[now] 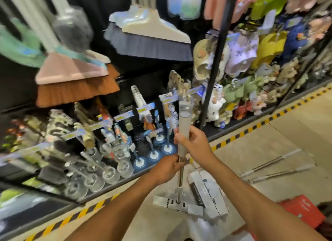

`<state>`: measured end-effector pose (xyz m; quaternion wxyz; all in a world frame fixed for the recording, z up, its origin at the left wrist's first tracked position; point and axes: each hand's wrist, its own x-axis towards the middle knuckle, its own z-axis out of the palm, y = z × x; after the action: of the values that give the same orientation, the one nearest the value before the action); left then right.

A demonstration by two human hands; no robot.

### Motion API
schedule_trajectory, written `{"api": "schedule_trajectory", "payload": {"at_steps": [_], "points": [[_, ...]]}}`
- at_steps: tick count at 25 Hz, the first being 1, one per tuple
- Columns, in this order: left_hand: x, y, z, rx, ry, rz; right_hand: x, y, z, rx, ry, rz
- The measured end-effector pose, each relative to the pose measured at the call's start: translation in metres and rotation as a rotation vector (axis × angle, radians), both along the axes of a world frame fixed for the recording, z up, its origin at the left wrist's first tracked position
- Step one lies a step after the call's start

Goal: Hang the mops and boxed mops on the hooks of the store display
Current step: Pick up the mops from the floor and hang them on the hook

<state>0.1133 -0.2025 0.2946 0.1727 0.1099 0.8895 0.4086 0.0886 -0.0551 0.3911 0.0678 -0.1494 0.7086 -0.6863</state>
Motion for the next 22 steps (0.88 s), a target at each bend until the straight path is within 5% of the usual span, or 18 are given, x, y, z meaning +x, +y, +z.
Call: {"api": "schedule_trajectory", "payload": {"at_steps": [9, 22], "points": [[0.142, -0.171, 0.026, 0.442, -0.027, 0.499, 0.101, -0.191, 0.078, -0.132, 0.008, 0.356], [0.384, -0.397, 0.022, 0.245, 0.187, 0.94, 0.297, -0.465, 0.149, -0.279, -0.025, 0.723]]}}
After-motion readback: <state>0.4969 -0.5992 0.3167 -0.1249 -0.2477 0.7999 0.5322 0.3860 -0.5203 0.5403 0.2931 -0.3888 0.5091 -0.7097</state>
